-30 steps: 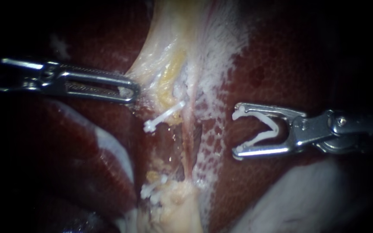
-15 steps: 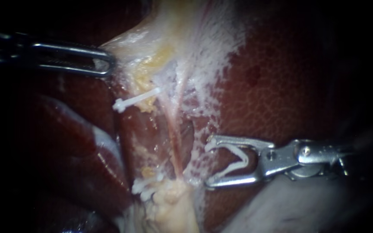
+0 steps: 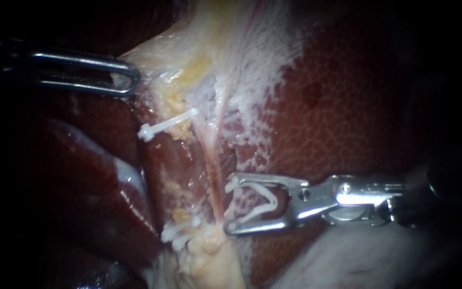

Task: Clipping first clip right tube

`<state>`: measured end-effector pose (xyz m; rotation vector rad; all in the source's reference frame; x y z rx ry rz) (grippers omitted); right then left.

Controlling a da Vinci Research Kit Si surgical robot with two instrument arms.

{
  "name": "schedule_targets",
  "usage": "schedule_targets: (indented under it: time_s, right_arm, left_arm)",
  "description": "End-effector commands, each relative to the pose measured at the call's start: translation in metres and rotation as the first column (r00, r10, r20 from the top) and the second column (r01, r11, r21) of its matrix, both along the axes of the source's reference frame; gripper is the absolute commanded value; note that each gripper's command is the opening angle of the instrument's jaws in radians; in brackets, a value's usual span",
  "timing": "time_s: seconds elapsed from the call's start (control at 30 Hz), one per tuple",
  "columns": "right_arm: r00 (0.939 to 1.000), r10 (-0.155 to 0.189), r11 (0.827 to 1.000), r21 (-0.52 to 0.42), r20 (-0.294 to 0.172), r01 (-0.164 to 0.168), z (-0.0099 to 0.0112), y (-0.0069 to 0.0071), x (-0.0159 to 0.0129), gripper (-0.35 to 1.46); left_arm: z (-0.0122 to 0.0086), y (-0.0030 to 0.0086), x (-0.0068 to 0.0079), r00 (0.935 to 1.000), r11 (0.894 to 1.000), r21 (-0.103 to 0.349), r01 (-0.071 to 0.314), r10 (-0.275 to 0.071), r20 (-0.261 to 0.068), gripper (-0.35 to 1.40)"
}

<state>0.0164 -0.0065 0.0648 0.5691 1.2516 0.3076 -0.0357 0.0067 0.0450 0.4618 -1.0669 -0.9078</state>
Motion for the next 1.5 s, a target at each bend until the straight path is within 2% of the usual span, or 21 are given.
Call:
schedule_targets:
  time_s: [0.03, 0.4, 0.7, 0.97, 1.3, 1.5]
  right_arm:
    - [1.0000, -0.005, 1.000, 0.002, -0.002, 0.005, 0.0001, 0.0000, 0.0002, 0.60]
    - [1.0000, -0.009, 1.000, 0.027, 0.001, 0.009, 0.0010, -0.0003, 0.0014, 0.60]
    - [0.9990, -0.033, 0.997, 0.070, -0.028, 0.035, -0.0007, -0.0016, 0.0030, 0.60]
    - [0.9972, -0.008, 0.992, 0.128, -0.074, 0.017, -0.0021, -0.0025, 0.0036, 0.60]
    - [0.9977, -0.007, 0.986, 0.168, -0.067, 0.018, -0.0024, -0.0028, 0.0030, 0.58]
    - [0.9984, -0.008, 0.973, 0.229, -0.056, 0.021, -0.0023, -0.0030, 0.0023, 0.48]
  left_arm:
    - [0.0000, 0.0000, 0.0000, 1.0000, 1.000, 0.000, 0.001, -0.001, -0.001, -0.35]
    - [-0.0002, -0.0001, -0.0002, 1.0000, 1.000, 0.001, 0.001, -0.001, -0.001, -0.35]
    - [-0.0002, -0.0001, -0.0002, 1.0000, 1.000, 0.000, 0.001, -0.001, -0.001, -0.35]
    - [-0.0001, -0.0002, -0.0002, 1.0000, 1.000, 0.000, 0.001, -0.001, -0.001, -0.35]
    - [-0.0001, -0.0002, -0.0003, 1.0000, 1.000, 0.000, 0.001, -0.001, -0.001, -0.35]
    - [-0.0001, -0.0002, -0.0002, 1.0000, 1.000, 0.000, 0.001, -0.001, -0.001, -0.35]
